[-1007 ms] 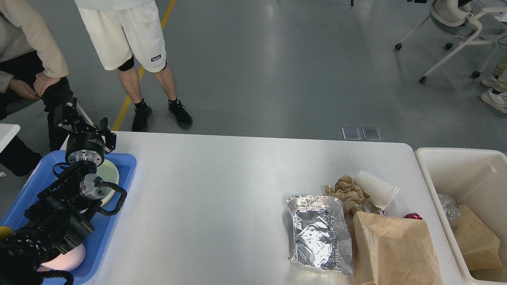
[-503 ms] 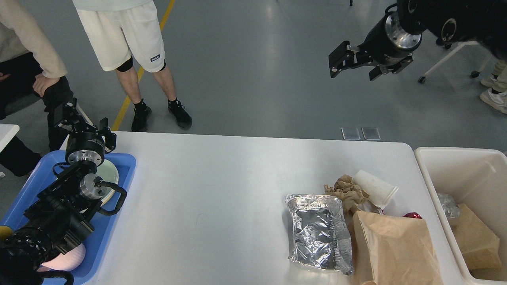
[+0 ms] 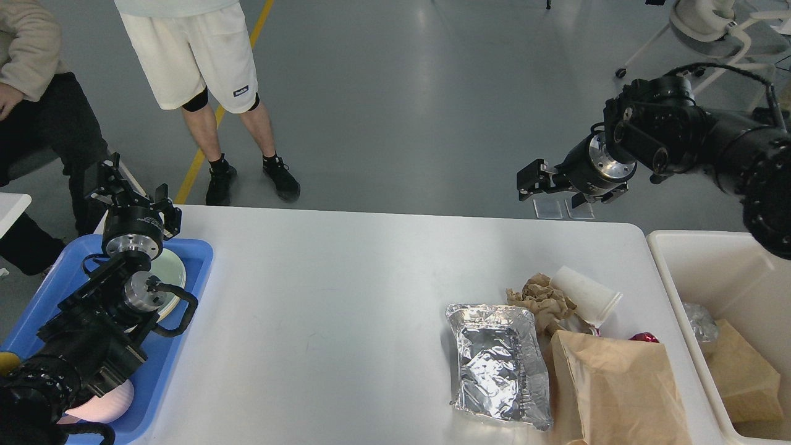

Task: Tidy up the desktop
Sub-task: 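Move the right gripper down toward the white paper cup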

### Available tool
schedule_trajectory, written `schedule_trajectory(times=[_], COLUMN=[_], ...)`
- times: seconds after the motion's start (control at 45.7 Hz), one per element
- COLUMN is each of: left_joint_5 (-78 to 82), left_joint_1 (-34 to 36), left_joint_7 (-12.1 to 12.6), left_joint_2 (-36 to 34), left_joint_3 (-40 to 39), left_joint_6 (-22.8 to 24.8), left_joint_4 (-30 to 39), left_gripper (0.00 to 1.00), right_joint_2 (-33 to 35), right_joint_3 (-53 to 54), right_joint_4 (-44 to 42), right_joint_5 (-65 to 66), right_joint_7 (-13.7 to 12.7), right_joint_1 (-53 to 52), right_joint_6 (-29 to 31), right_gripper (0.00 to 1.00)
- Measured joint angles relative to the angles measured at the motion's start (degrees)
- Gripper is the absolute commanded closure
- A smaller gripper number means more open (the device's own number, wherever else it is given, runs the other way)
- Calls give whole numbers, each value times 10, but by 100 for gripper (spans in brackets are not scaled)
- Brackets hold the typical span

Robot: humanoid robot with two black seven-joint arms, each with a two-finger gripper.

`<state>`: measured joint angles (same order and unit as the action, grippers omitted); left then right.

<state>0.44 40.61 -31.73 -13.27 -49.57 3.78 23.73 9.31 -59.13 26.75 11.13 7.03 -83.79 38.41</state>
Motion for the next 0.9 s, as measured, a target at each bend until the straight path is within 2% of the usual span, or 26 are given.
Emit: schedule_trajectory(times=[0.109, 0.372, 0.897], left_joint_5=[0, 0, 0], left_joint_1=[0, 0, 0], left_joint_7=[0, 0, 0], left_joint_2=[0, 0, 0], left_joint_3=[0, 0, 0], left_joint_6=[0, 0, 0], left_joint_4=[0, 0, 0], left_gripper=[4, 4, 4], right_joint_2=[13, 51, 79], right_joint_3=[0, -9, -5], right_joint_4=[0, 0, -4], right_joint_5=[-5, -6, -4], right_joint_7=[0, 0, 2], right_joint_1=[29, 77, 165], right_joint_6=[-29, -53, -61], right_gripper=[0, 0, 0])
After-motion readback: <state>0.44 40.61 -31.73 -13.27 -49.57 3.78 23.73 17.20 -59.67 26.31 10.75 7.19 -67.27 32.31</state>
